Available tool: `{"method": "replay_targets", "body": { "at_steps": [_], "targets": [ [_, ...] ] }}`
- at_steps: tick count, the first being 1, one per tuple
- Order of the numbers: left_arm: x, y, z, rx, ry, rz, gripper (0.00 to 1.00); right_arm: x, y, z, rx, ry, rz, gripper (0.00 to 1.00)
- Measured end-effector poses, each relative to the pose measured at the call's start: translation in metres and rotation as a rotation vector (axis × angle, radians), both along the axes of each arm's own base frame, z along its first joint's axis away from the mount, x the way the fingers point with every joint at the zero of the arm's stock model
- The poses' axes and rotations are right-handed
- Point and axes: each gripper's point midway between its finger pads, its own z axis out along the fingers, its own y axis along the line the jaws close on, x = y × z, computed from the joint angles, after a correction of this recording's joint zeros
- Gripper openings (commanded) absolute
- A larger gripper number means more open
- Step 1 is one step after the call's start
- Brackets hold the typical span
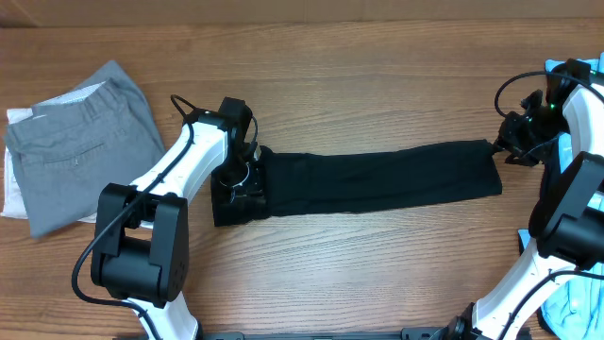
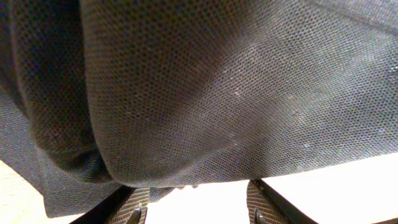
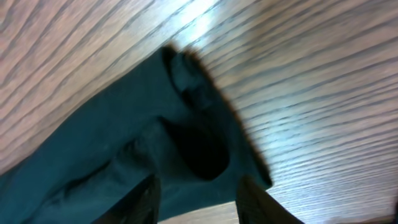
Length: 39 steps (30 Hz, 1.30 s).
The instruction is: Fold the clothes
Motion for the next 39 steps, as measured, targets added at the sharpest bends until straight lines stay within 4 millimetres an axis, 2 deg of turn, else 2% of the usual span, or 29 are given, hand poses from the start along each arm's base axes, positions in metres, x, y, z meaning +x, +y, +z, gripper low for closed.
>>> {"method": "replay_targets", "body": {
  "at_steps": [5, 13, 15, 17, 19, 31, 33, 35, 39],
  "targets": [
    [0.000, 0.000, 0.000, 0.000, 0.000, 0.000, 0.54, 0.000, 0.010, 0.001, 0.043, -0.006, 0.022, 0.44],
    [0.000, 0.000, 0.000, 0.000, 0.000, 0.000, 0.53, 0.002, 0.013, -0.020, 0.038, -0.029, 0.037, 0.43],
    [0.000, 0.000, 0.000, 0.000, 0.000, 0.000, 0.54, 0.001, 0.014, -0.023, 0.039, -0.027, 0.038, 0.33],
    [0.000, 0.000, 0.000, 0.000, 0.000, 0.000, 0.54, 0.003, 0.014, -0.023, 0.043, -0.038, 0.043, 0.09],
    [0.000, 0.000, 0.000, 0.000, 0.000, 0.000, 0.54, 0.006, 0.015, -0.023, 0.049, -0.048, 0.040, 0.04],
    [0.000, 0.000, 0.000, 0.000, 0.000, 0.000, 0.54, 0.010, 0.022, -0.021, 0.094, -0.074, 0.036, 0.04],
    [0.000, 0.000, 0.000, 0.001, 0.000, 0.000, 0.54, 0.016, 0.026, -0.017, 0.117, -0.102, 0.035, 0.04],
    [0.000, 0.000, 0.000, 0.001, 0.000, 0.000, 0.54, 0.031, 0.028, -0.006, 0.144, -0.160, 0.035, 0.04],
    [0.000, 0.000, 0.000, 0.001, 0.001, 0.000, 0.54, 0.073, 0.028, 0.034, 0.175, -0.339, 0.050, 0.04]
  ]
}}
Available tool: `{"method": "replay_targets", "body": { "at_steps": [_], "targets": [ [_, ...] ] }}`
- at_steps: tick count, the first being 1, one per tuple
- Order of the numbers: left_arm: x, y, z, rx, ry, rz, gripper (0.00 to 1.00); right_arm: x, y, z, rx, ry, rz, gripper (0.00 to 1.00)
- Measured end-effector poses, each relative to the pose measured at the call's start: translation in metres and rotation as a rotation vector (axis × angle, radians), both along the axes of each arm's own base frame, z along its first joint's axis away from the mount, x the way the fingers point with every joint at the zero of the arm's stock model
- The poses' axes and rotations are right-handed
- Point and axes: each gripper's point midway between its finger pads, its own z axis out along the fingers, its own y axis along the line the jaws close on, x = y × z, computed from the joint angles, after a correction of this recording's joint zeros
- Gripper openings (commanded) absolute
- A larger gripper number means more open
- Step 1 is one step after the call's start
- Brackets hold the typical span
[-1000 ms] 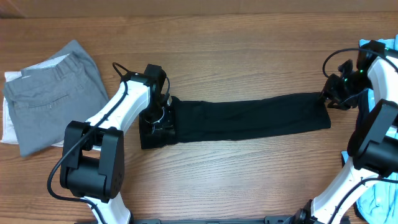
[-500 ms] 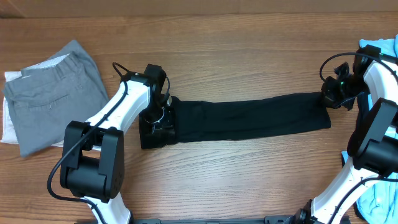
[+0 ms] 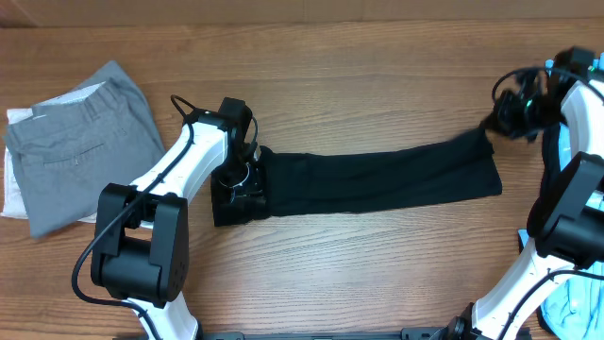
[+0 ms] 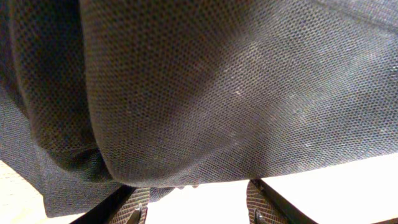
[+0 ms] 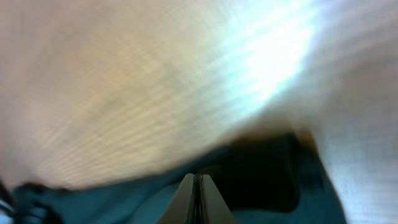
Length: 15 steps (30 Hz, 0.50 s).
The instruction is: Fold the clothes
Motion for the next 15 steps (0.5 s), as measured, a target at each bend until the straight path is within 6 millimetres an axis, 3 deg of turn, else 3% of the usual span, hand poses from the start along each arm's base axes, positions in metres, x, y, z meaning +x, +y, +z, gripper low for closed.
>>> {"method": "replay_targets", "body": {
  "at_steps": [3, 5, 9, 15],
  "targets": [
    [0.000, 0.000, 0.000, 0.000, 0.000, 0.000, 0.54, 0.025, -0.003, 0.032, 0.002, -0.115, -0.001, 0.04],
    [0.000, 0.000, 0.000, 0.000, 0.000, 0.000, 0.54, 0.031, -0.004, 0.041, 0.002, -0.144, -0.002, 0.04],
    [0.000, 0.000, 0.000, 0.000, 0.000, 0.000, 0.54, 0.018, -0.009, 0.033, -0.037, -0.066, -0.023, 0.04],
    [0.000, 0.000, 0.000, 0.000, 0.000, 0.000, 0.54, -0.010, -0.035, 0.016, -0.213, 0.091, -0.058, 0.04]
  ]
}}
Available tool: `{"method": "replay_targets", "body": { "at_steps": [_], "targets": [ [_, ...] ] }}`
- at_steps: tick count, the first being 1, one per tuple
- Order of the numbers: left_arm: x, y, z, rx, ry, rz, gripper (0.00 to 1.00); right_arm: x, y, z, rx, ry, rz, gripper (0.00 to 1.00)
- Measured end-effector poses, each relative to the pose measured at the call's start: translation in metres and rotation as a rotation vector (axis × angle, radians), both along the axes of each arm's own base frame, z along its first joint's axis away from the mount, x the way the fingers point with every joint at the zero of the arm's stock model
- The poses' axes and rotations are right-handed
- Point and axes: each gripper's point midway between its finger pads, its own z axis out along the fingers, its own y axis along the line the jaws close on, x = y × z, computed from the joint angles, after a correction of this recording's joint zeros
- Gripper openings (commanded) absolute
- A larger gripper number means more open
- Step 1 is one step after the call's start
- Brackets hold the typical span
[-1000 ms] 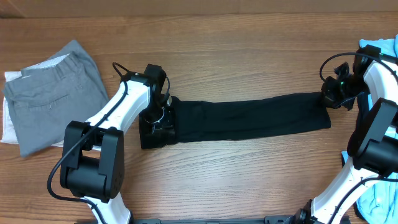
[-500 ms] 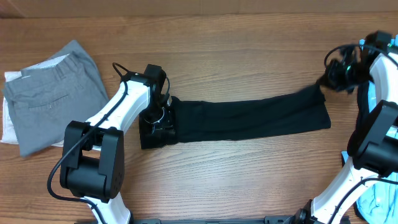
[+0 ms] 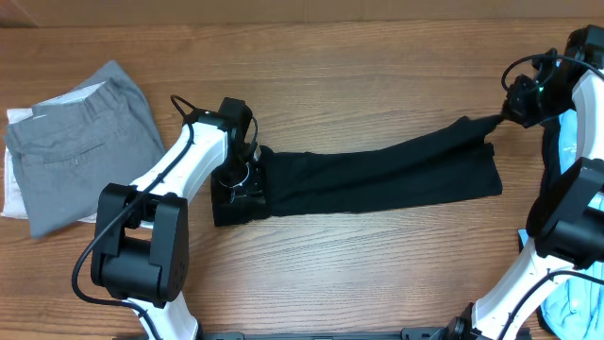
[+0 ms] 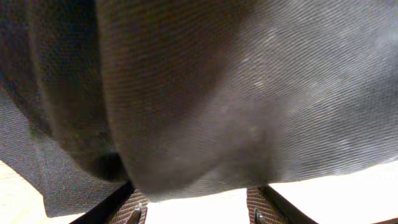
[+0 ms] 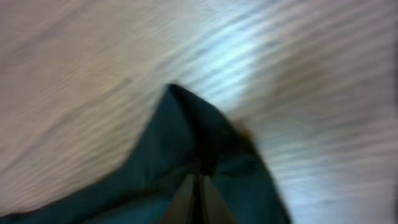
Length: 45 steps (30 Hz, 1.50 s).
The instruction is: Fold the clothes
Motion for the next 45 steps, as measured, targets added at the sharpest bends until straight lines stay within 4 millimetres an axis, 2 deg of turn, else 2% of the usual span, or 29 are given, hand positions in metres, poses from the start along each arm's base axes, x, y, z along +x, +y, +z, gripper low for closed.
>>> {"method": "replay_targets", "body": {
  "at_steps": [6, 12, 15, 18, 24, 25, 27, 31, 33, 34, 36, 39, 45],
  "targets": [
    [0.000, 0.000, 0.000, 0.000, 0.000, 0.000, 0.53, -0.014, -0.018, -0.006, -0.109, 0.073, -0.019, 0.04],
    [-0.001, 0.000, 0.000, 0.001, 0.003, 0.000, 0.54, -0.040, -0.029, -0.029, -0.182, 0.195, -0.056, 0.04],
    [-0.001, 0.000, 0.000, 0.001, 0.003, 0.000, 0.54, -0.051, -0.030, -0.038, -0.195, 0.241, -0.064, 0.11],
    [-0.001, 0.000, 0.000, 0.001, 0.003, 0.000, 0.54, -0.064, -0.030, -0.044, -0.204, 0.293, -0.069, 0.13],
    [-0.001, 0.000, 0.000, 0.001, 0.003, 0.000, 0.54, -0.083, -0.034, -0.044, -0.238, 0.376, -0.094, 0.20],
    [-0.001, 0.000, 0.000, 0.001, 0.003, 0.000, 0.54, -0.083, -0.035, -0.044, -0.242, 0.378, -0.098, 0.31],
    [-0.001, 0.000, 0.000, 0.001, 0.003, 0.000, 0.55, -0.083, -0.037, -0.044, -0.245, 0.376, -0.111, 0.42],
    [-0.001, 0.000, 0.000, 0.000, 0.003, 0.000, 0.55, -0.076, -0.029, -0.046, -0.179, 0.335, -0.078, 0.49],
    [-0.001, 0.000, 0.000, 0.001, 0.003, 0.000, 0.56, -0.072, -0.020, -0.046, -0.131, 0.310, -0.035, 0.62],
    [-0.001, 0.000, 0.000, 0.001, 0.004, 0.000, 0.56, -0.066, -0.013, -0.046, -0.092, 0.281, -0.002, 0.63],
    [-0.002, 0.000, 0.000, 0.002, 0.008, 0.000, 0.56, -0.059, -0.011, -0.047, -0.075, 0.242, 0.024, 0.69],
    [-0.002, 0.000, 0.000, 0.002, 0.008, 0.000, 0.57, -0.051, -0.009, -0.052, -0.067, 0.200, 0.050, 0.71],
    [-0.002, 0.000, 0.000, 0.002, 0.008, 0.000, 0.57, -0.047, -0.007, -0.069, -0.061, 0.167, 0.069, 0.83]
  ]
}}
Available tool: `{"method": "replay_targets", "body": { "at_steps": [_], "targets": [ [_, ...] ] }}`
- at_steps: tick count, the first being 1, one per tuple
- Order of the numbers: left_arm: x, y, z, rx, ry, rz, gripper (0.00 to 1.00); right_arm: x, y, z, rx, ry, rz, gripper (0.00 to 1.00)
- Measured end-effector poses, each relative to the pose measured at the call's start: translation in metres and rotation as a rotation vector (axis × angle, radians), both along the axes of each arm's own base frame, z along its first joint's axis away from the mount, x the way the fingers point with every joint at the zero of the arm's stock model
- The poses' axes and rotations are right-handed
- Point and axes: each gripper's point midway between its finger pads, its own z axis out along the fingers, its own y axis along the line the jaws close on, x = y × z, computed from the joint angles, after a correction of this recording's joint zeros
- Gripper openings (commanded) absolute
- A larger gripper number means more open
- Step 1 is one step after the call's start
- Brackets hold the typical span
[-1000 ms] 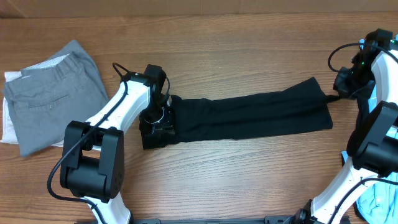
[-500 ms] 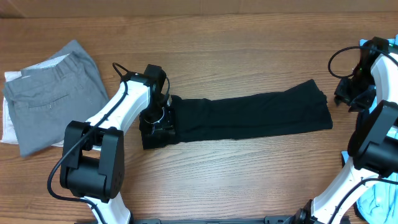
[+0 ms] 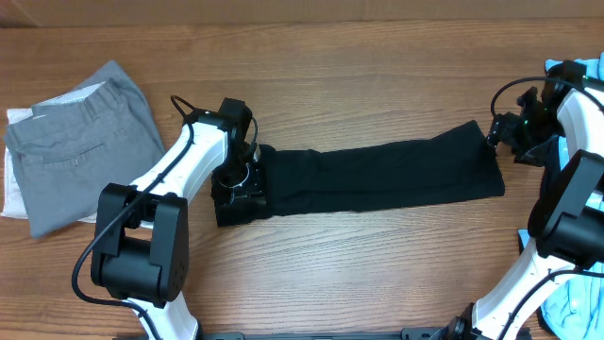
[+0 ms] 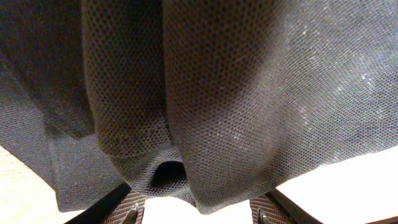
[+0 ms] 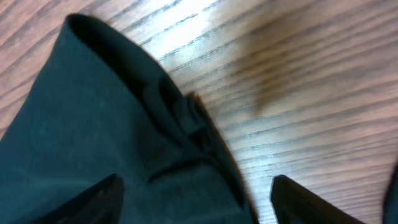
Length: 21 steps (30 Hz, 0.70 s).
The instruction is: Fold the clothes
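Note:
A long black garment (image 3: pixel 377 175) lies stretched across the wooden table (image 3: pixel 377 57). My left gripper (image 3: pixel 236 179) sits on its bunched left end. In the left wrist view dark mesh cloth (image 4: pixel 217 93) fills the frame and sags between the spread fingers (image 4: pixel 135 213), so the left gripper (image 4: pixel 199 214) is open. My right gripper (image 3: pixel 500 137) hovers at the garment's far right corner (image 5: pixel 124 93). Its fingers (image 5: pixel 99 194) stand wide apart above the cloth, and the right gripper (image 5: pixel 199 199) is open and holds nothing.
Folded grey trousers (image 3: pixel 80 142) rest on a white garment (image 3: pixel 11 184) at the far left. Light blue clothes (image 3: pixel 578 302) lie at the right edge, behind the right arm.
My right gripper was shut on the garment's far right corner, pulling it up and to the right. Now it is open and the corner lies flat on the table. The left end shifted slightly.
My right gripper first stood open over the garment's right end, while the left sat on the left end. Then it was shut on the far right corner, then held it stretched farther right. Now the corner is let go and the garment lies straighter.

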Motion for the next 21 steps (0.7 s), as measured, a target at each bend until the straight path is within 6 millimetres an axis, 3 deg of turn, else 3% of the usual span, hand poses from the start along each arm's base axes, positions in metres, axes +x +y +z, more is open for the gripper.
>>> {"method": "replay_targets", "body": {
  "at_steps": [6, 7, 9, 21],
  "targets": [
    [0.000, 0.000, 0.000, 0.000, 0.000, 0.000, 0.57, 0.008, 0.001, -0.006, 0.007, -0.043, 0.006, 0.79],
    [0.000, 0.000, 0.000, 0.000, 0.000, 0.000, 0.57, 0.011, 0.000, -0.006, 0.005, -0.053, 0.006, 0.63],
    [0.000, 0.000, 0.000, 0.000, 0.000, 0.000, 0.57, 0.013, 0.000, -0.006, 0.002, -0.063, 0.009, 0.50],
    [0.000, 0.000, 0.000, 0.000, 0.000, 0.000, 0.56, 0.020, 0.006, -0.004, 0.043, -0.099, 0.013, 0.46]
  ]
}}
